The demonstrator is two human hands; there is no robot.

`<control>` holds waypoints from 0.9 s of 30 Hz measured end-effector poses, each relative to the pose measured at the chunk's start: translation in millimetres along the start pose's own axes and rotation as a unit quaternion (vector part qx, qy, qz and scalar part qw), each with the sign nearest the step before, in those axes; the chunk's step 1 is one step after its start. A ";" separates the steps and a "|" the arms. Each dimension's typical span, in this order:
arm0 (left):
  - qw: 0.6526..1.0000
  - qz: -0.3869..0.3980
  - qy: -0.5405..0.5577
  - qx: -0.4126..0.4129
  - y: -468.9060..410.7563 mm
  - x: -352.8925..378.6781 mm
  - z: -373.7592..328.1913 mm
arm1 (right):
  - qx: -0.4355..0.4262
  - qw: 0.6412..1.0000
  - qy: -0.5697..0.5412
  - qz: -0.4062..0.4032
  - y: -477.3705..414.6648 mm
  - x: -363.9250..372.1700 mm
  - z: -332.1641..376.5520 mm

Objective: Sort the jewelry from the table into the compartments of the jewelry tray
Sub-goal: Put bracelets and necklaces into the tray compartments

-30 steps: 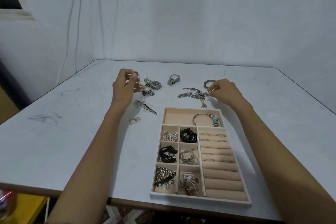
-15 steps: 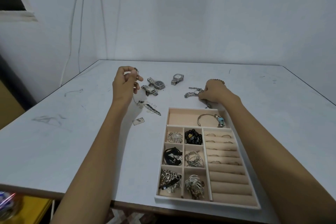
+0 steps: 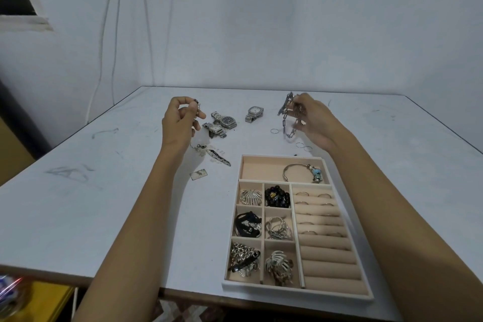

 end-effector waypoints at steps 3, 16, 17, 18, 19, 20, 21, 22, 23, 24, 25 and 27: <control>1.000 0.002 0.000 -0.001 0.6 0.1 0.1 | -0.010 0.994 -0.103 0.023 3.5 5.9 10.1; 1.000 0.006 -0.014 0.000 -1.5 2.0 4.5 | -0.039 0.964 -0.254 0.068 40.5 16.8 53.8; 1.000 0.005 -0.015 0.000 -1.6 2.1 4.7 | -0.039 0.966 -0.247 0.063 42.5 15.2 54.4; 1.000 0.004 -0.016 0.001 -1.5 2.2 4.6 | -0.040 0.968 -0.239 0.059 44.9 13.6 54.6; 1.000 0.004 -0.018 0.003 -1.4 2.6 4.4 | -0.040 0.970 -0.234 0.057 46.8 12.0 54.1; 1.000 0.005 -0.020 0.005 -1.4 3.0 3.9 | -0.037 0.970 -0.232 0.057 48.7 11.2 52.8; 1.000 0.007 -0.022 0.006 -1.5 3.4 3.7 | -0.033 0.970 -0.234 0.061 49.8 11.0 50.7; 1.000 0.009 -0.026 0.008 -1.4 3.5 3.2 | -0.026 0.969 -0.239 0.065 51.2 11.4 47.7; 0.999 0.009 -0.029 0.009 -1.3 3.4 3.0 | -0.019 0.967 -0.245 0.069 52.4 12.1 44.5; 0.999 0.010 -0.031 0.009 -0.9 3.4 2.3 | -0.012 0.965 -0.252 0.073 54.0 13.0 41.7; 0.999 0.010 -0.033 0.009 -0.3 3.5 1.6 | -0.007 0.962 -0.261 0.078 55.2 14.0 39.3; 0.999 0.010 -0.033 0.009 1.3 4.0 -0.6 | -0.001 0.957 -0.276 0.092 57.8 16.8 37.1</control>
Point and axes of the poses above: each hand's wrist, its own y-axis away from the middle knuckle, its own x-axis out of the palm, z = x × y, the point moved 9 cm from there along -y, towards the middle knuckle, and after that the axes turned 2 degrees about -z, right-handed, at the moved point
